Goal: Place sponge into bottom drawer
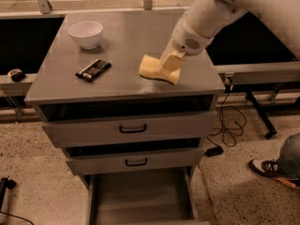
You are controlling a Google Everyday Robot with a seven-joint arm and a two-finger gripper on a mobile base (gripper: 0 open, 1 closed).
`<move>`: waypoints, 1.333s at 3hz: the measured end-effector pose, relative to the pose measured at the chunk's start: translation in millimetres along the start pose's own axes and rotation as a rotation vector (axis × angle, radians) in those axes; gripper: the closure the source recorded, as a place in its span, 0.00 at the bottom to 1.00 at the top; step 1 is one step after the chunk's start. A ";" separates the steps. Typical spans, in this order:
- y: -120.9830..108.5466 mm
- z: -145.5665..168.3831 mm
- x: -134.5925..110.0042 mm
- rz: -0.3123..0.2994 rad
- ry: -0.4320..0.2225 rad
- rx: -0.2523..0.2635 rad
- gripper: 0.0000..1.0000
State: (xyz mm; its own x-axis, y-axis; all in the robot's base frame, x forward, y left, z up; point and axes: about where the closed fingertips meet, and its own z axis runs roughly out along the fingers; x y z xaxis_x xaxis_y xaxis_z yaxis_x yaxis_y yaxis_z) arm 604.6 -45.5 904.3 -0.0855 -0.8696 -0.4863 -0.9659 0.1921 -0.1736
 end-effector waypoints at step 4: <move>109.4 26.2 43.3 -0.330 0.099 -0.124 1.00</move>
Offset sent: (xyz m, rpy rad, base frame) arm -0.0802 -0.0393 -0.0453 -0.1413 -0.0619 0.2265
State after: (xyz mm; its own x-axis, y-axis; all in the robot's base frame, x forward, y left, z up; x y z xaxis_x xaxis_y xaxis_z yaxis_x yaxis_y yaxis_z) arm 501.6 -50.2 841.8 0.2183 -0.9165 -0.3353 -0.9672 -0.1575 -0.1992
